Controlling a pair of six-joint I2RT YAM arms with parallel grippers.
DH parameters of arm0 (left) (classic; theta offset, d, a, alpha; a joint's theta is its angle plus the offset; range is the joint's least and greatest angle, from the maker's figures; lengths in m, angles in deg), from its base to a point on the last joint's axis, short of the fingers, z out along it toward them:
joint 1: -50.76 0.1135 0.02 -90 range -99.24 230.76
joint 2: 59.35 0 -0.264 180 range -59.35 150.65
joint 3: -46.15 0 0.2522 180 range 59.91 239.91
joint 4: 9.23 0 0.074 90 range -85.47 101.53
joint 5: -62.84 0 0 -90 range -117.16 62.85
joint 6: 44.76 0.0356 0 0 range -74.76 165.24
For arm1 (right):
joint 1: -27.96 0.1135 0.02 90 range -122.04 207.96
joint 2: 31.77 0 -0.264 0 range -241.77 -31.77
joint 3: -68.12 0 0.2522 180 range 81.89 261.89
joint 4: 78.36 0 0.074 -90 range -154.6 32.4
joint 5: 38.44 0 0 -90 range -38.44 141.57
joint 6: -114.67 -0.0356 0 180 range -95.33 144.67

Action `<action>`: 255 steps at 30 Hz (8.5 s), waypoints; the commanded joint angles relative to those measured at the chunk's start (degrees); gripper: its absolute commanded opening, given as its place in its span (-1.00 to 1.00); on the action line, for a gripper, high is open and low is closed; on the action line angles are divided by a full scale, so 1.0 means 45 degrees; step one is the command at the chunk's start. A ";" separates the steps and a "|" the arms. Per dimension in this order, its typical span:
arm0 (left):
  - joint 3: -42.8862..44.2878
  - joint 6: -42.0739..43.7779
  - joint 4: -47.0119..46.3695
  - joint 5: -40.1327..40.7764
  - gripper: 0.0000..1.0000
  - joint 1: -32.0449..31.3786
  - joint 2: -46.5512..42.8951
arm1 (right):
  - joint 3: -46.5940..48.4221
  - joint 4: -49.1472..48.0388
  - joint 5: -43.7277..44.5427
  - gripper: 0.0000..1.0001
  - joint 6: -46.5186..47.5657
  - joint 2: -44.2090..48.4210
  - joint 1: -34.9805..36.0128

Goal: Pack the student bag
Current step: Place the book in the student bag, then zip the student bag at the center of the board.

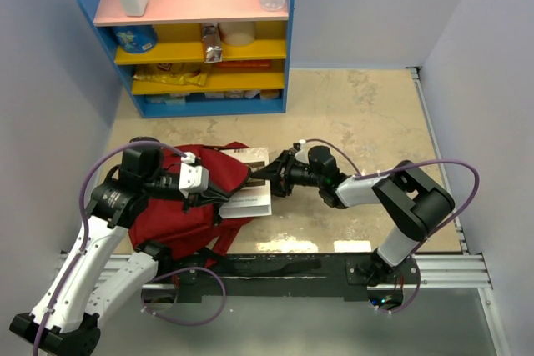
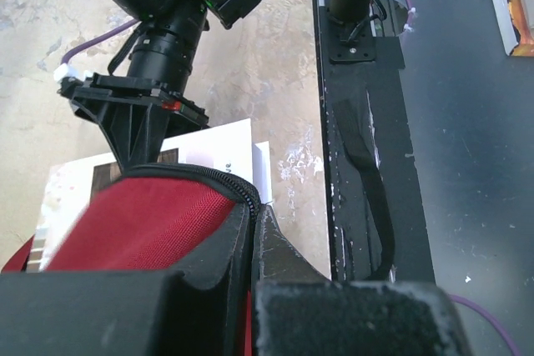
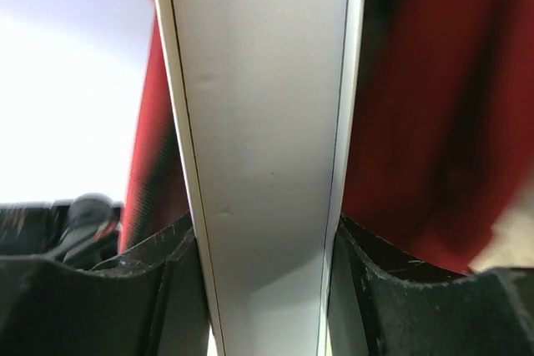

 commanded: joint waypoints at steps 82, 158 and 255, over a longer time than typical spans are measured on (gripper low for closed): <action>0.1124 0.0025 -0.0281 -0.1823 -1.00 -0.1746 0.1628 | 0.7831 1.0064 0.7716 0.82 0.7623 -0.2627 0.1615; 0.1711 0.2739 0.1066 0.2142 1.00 0.2219 0.3193 | 0.5836 1.3837 0.3067 0.22 0.8414 0.3082 0.5638; -0.2470 0.2036 -0.3056 0.5677 -0.10 -0.4285 0.4597 | 0.3668 1.7291 0.7813 -1.00 0.7181 0.7826 0.4272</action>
